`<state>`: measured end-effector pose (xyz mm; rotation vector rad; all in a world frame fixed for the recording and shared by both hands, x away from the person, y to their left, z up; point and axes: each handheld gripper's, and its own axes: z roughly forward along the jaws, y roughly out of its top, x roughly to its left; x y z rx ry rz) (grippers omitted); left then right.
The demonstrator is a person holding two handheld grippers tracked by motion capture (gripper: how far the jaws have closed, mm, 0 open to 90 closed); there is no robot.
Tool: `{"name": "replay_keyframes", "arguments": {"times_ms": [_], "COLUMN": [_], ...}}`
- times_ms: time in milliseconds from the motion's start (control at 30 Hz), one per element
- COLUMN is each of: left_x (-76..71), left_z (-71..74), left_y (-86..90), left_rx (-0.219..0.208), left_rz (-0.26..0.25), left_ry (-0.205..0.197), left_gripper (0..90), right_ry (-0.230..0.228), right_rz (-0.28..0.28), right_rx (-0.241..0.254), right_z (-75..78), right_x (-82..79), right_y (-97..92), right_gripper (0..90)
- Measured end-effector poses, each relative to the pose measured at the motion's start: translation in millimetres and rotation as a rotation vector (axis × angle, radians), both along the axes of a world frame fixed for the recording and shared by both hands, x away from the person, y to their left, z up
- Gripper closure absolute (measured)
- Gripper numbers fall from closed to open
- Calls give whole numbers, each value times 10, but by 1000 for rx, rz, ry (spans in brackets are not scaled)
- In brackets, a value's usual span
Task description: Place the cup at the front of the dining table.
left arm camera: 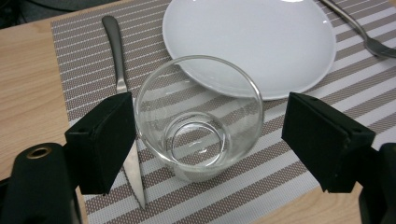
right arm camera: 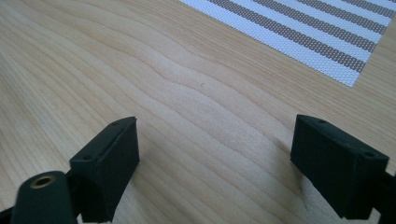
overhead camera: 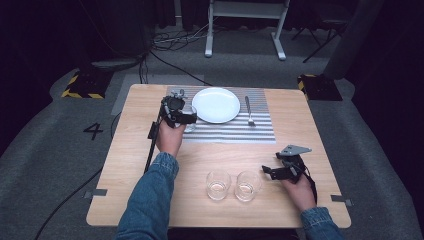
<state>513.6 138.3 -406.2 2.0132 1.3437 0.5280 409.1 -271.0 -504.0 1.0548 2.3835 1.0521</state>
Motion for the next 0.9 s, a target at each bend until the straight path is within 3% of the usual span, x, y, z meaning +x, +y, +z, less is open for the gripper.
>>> {"name": "replay_keyframes", "arguments": {"times_ms": [333,700,900], "left_x": [-287,-621,-773], "left_z": [170,303,379], "left_y": [73,86,97], "left_rx": [-19,-3,-2], "left_rz": [-10,-77,-122], "left_ry": [-18,-23,-7], "left_gripper": [186,196,197], "right_ry": [-13,-9,-9], "right_rz": [12,8,5], "right_rx": [-9,-11,-12], "right_z": [-2,0,-1], "right_x": [6,2,-2], "right_y": [3,5,13], "right_gripper": [156,156,154]}}
